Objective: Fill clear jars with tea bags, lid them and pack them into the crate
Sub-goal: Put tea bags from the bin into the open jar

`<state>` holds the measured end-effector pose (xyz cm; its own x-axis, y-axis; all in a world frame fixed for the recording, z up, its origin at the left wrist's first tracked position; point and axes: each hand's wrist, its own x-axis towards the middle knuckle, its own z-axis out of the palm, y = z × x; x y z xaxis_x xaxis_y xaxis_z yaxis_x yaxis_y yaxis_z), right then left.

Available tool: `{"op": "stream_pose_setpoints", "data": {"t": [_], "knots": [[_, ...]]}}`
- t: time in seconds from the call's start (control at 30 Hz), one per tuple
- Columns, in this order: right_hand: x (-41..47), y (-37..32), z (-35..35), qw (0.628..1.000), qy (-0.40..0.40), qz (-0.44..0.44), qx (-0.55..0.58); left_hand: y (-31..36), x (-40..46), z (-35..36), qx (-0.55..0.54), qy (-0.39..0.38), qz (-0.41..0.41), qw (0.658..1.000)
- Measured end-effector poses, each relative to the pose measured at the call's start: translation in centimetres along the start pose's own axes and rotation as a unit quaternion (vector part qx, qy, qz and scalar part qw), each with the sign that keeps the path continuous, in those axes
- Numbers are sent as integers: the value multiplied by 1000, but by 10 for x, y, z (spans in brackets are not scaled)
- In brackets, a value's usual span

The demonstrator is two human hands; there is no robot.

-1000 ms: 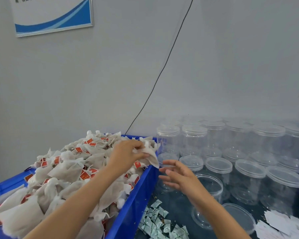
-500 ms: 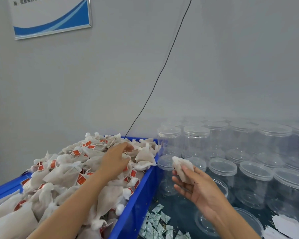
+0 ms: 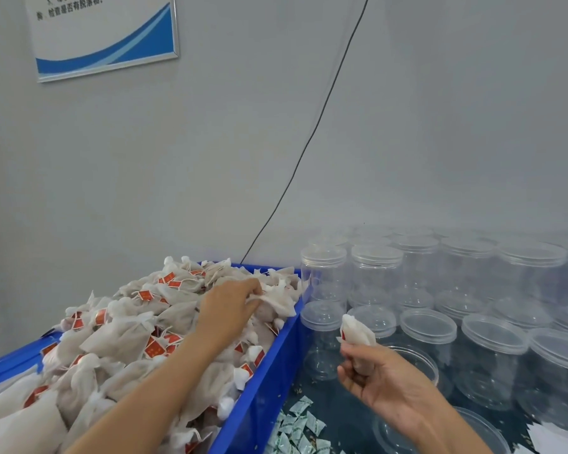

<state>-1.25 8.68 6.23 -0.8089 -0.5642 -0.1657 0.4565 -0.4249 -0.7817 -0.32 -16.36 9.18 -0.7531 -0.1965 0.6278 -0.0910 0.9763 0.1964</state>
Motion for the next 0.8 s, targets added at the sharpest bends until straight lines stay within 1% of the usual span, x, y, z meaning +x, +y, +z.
{"op": "stream_pose_setpoints", "data": {"t": [0.03,0.07,0.1,0.13,0.17,0.23,0.3,0.4,0.43,0.47,0.5,0.53,0.57,0.6,0.63,0.67,0.7,0.73,0.77,0.8], "knots": [[0,2,2,1000,-2,5,1,2,0,-4,-41,35,-15,998],[0,4,4,1000,0,11,6,5,-1,-9,-110,58,-36,992],[1,6,4,1000,3,15,17,10,-3,-14,-199,69,-57,976],[2,6,5,999,3,18,30,16,-6,-18,-284,59,-70,954],[2,7,6,999,1,24,45,23,-9,-22,-350,34,-66,934],[3,10,8,997,2,36,63,33,-15,-23,-403,-46,-30,913],[3,13,10,996,-16,42,78,43,-22,-22,-424,-136,2,895],[0,18,17,988,-73,71,113,51,-28,-21,-445,-265,25,855],[0,20,19,986,-78,83,122,50,-28,-23,-446,-302,37,842],[0,21,20,984,-75,90,132,47,-26,-26,-443,-321,51,836],[1,21,20,984,-64,92,142,42,-23,-31,-436,-318,59,840],[1,20,21,983,-49,92,153,34,-20,-35,-412,-292,63,861],[1,18,20,981,-35,93,165,23,-17,-38,-353,-247,62,900],[1,16,20,979,-27,94,177,10,-14,-40,-255,-194,59,945],[0,14,19,977,-24,95,188,-3,-12,-42,-140,-149,50,978],[0,12,18,975,-23,94,198,-15,-11,-42,-37,-128,29,991],[0,10,16,974,-19,89,206,-25,-11,-41,42,-132,-3,990],[-1,9,15,974,-15,82,213,-33,-11,-39,95,-154,-35,983],[-1,7,15,973,-9,75,219,-39,-11,-36,121,-176,-56,975],[-1,6,15,973,-5,66,223,-44,-10,-33,127,-181,-65,973]]}}
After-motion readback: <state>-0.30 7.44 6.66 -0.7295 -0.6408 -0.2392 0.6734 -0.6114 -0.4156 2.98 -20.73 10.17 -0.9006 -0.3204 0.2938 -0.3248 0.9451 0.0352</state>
